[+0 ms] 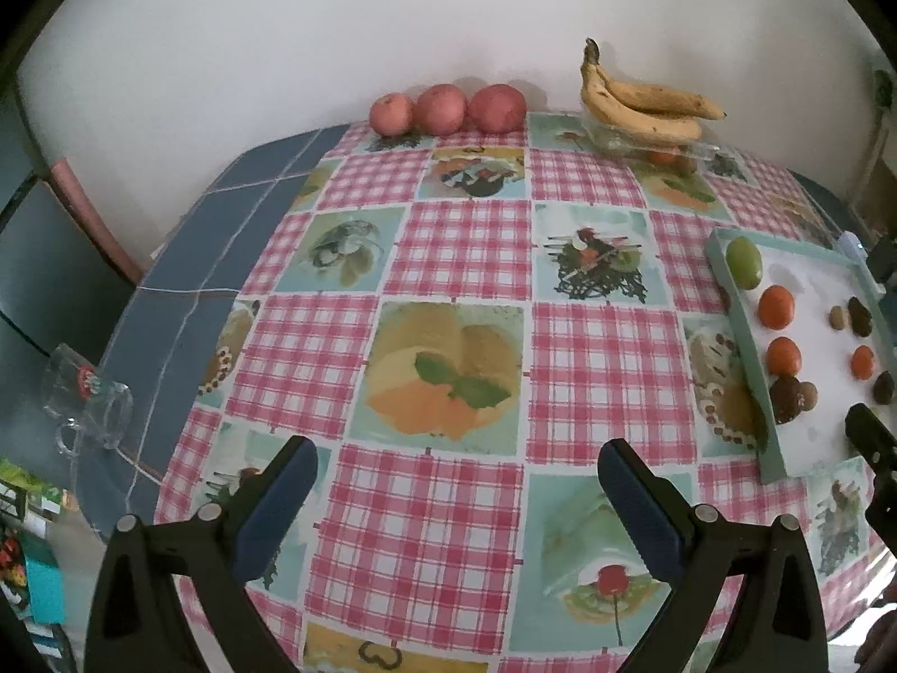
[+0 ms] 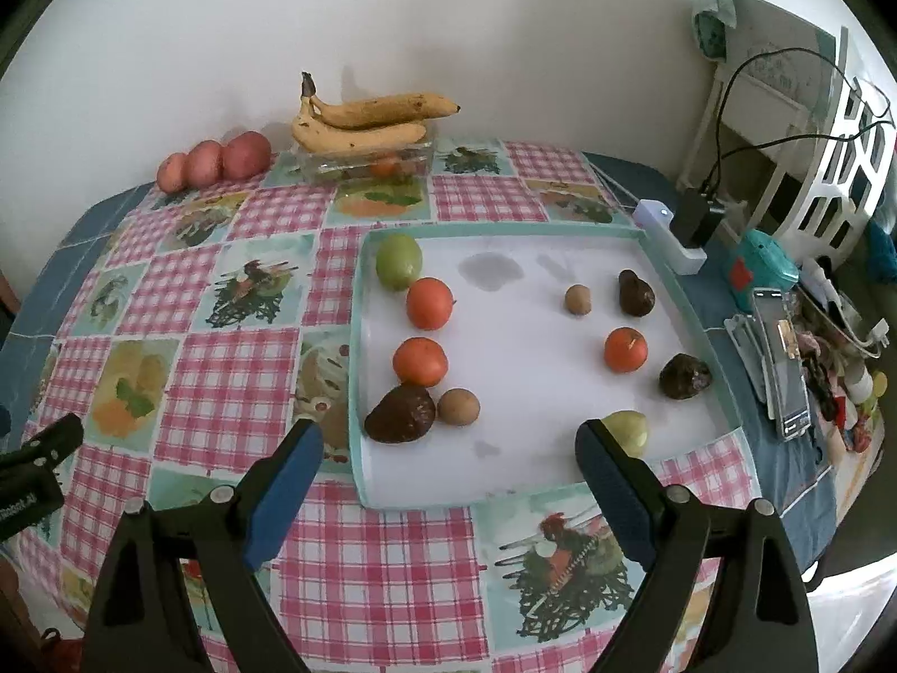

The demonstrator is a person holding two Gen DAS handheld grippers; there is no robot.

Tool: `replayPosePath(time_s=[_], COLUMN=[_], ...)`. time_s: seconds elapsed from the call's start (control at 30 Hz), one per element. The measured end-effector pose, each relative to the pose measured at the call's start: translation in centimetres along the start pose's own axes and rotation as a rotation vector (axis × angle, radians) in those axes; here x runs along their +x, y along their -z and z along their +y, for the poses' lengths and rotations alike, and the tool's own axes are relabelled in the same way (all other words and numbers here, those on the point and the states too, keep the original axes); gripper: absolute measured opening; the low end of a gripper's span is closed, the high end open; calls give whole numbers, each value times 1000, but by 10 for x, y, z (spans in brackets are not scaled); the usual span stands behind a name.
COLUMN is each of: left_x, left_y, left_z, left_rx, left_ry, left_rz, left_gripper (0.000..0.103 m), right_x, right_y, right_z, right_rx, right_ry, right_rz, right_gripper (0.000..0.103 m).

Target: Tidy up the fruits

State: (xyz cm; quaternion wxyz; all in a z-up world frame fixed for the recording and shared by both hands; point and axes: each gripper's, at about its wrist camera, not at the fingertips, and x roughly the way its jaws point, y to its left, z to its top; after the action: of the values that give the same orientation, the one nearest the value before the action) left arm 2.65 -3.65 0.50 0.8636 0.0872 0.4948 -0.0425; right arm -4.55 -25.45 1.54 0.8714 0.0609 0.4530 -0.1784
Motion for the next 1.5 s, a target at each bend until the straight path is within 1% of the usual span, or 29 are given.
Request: replayPosePath(time_s=[0.2, 0.7, 1.5], left_x=[3, 6, 7], left_y=[0, 1, 1], left_z=[0, -4, -4], left_rx=[-3, 20, 17], left_ry=[5, 0, 2], left_rz=[17, 22, 33], left_gripper=[102, 102, 102], right_x=[1, 4, 6], right_y=[0, 1, 2], right_z=[4, 2, 5], right_rx=[-8, -7, -1], right_ry=[-13, -18, -7], right_rz=[2, 15, 26], right_gripper=[92, 92, 92])
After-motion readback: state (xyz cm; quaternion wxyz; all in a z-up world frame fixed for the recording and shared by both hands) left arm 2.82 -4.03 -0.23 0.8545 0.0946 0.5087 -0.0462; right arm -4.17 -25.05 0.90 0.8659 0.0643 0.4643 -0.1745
